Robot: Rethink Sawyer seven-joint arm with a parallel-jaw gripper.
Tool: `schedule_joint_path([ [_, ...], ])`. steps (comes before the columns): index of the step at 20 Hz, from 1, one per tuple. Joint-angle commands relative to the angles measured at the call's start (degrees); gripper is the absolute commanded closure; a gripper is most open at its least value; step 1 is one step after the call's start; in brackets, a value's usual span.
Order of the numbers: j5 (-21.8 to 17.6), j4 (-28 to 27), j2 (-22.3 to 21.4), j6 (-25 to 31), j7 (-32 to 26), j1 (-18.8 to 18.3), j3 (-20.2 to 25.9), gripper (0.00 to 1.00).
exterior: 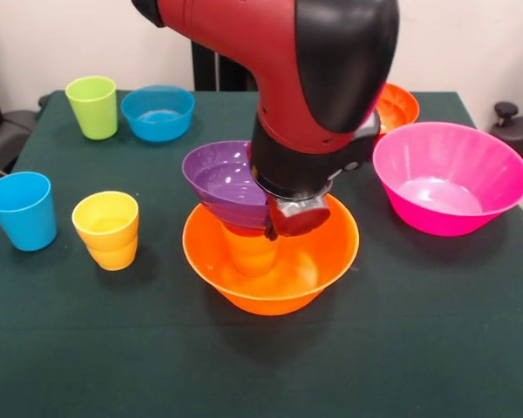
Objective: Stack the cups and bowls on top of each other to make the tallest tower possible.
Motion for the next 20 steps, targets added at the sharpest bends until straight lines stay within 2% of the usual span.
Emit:
schedule_joint_path([
  [1,-7.0,7.0,1.0,-8.2,-8.0,-2.8,9.9,1.00],
  [7,-8.9,9.5,-0.7,-10.9,-8.0,-2.9,11.2,1.00],
  [16,-10.1,10.1,-1.5,-13.0,-6.2,-2.3,12.3,1.00],
  [20,-9.9,12.1,-3.0,-14.0,-6.0,-1.9,13.5,1.00],
])
